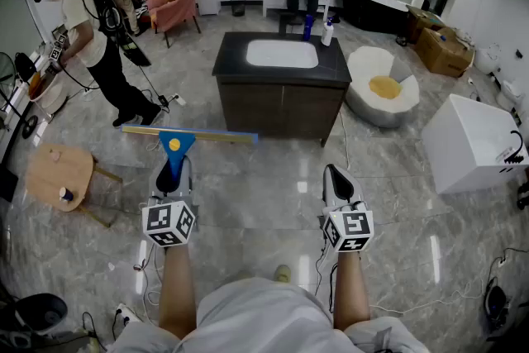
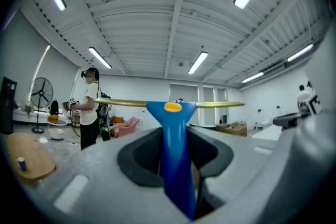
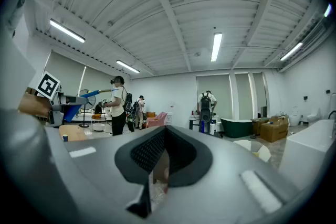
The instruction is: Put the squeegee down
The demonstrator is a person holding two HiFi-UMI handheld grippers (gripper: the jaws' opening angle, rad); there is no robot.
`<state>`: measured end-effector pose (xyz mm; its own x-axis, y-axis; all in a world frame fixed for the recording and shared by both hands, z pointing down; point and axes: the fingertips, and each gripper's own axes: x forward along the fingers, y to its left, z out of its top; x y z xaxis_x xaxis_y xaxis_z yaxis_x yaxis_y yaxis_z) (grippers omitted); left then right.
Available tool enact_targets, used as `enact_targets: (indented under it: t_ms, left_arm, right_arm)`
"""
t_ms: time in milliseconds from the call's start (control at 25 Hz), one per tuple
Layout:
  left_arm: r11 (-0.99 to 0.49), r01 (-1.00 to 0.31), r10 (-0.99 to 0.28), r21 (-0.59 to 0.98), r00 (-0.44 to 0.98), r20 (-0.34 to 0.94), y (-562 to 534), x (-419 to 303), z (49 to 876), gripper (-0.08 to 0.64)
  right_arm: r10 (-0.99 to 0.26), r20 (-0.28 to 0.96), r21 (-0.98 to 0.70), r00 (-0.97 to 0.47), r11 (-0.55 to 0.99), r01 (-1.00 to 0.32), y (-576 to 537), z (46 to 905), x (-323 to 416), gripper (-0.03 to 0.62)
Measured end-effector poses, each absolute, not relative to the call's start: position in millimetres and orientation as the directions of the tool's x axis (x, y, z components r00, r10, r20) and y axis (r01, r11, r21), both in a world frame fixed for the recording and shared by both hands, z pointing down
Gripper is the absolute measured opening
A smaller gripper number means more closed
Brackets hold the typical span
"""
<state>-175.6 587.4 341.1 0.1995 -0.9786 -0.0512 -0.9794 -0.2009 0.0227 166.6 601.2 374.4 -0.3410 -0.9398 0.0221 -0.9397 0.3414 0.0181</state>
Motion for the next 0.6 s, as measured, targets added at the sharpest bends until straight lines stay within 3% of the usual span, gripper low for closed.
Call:
enact_targets:
  t_ms: [600]
  left_arm:
    - [-0.202, -0.979, -0.978, 0.023, 0.201, -0.051, 584.5, -196.5, 343.2, 0.127]
  right_arm:
    - [-0.938, 0.004, 0.013, -0.347, 0.347, -0.938, 598.3, 371.1, 150.5, 0.003]
